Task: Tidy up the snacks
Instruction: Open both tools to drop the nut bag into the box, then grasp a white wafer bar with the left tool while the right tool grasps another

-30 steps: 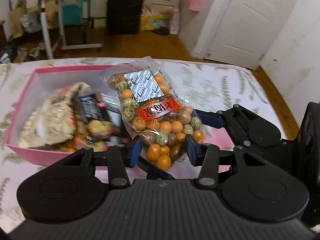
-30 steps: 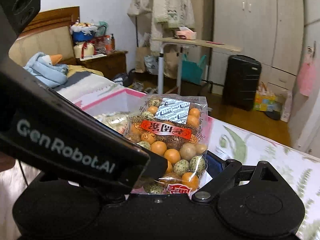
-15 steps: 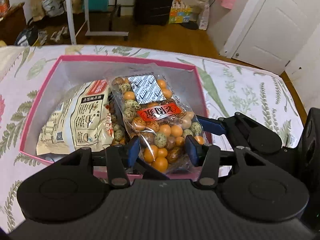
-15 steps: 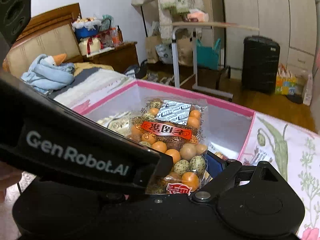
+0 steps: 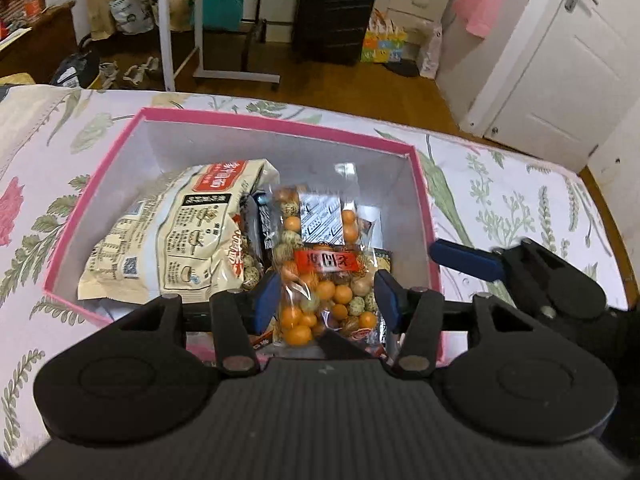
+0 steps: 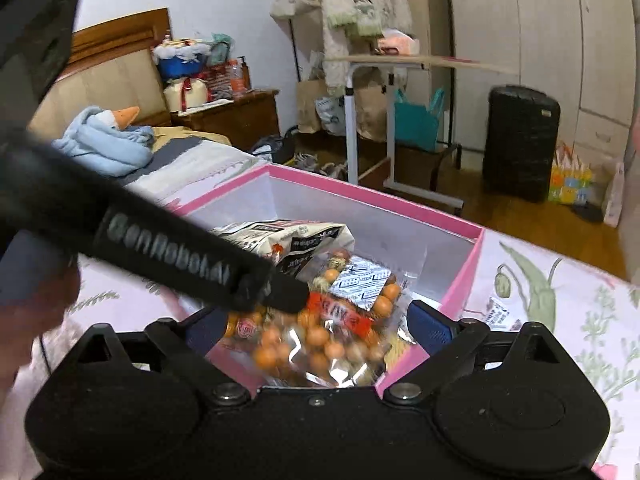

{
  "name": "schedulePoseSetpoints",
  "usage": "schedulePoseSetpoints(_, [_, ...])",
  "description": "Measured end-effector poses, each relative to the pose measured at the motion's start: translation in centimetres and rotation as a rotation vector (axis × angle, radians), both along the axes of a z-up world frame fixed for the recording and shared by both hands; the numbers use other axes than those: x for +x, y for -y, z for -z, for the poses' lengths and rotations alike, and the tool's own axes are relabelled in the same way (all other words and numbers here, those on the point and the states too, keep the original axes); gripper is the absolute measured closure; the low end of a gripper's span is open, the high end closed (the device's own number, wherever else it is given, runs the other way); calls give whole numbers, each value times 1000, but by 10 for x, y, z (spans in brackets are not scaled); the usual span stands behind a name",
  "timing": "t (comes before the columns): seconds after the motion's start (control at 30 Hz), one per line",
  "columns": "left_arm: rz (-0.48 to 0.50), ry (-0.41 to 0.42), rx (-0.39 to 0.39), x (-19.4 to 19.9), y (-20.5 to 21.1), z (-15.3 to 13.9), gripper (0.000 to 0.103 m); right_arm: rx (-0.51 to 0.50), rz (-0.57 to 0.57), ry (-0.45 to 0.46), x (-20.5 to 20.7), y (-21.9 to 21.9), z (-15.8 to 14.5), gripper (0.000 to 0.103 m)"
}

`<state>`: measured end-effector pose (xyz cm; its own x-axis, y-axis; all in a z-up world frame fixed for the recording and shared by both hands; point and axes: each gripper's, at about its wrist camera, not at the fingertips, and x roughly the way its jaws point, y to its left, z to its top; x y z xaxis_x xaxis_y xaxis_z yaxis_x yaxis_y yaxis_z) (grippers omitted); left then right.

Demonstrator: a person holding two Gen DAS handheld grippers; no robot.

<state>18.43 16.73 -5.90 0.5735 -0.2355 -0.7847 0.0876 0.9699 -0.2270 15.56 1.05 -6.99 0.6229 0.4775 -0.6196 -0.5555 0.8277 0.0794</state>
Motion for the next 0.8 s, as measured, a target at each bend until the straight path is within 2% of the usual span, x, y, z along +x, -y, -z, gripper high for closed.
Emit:
schedulePoseSetpoints(0.17, [-3,20,-11,-16,-1,-14,52,2,10,20,-25,28,-12,5])
schedulePoseSetpoints(0.37, [40,39,-1,-38,19,-28,54,36,141,9,-51,88,-26,5])
schedulePoseSetpoints(0.6, [106,100,20,-64,71,-41,56,57,331,-15,-73,169,-31,5])
schedulePoseSetpoints(0.8, [152,134,81,-74,132,-32,56,100,525,-46,-87,232,-12,6])
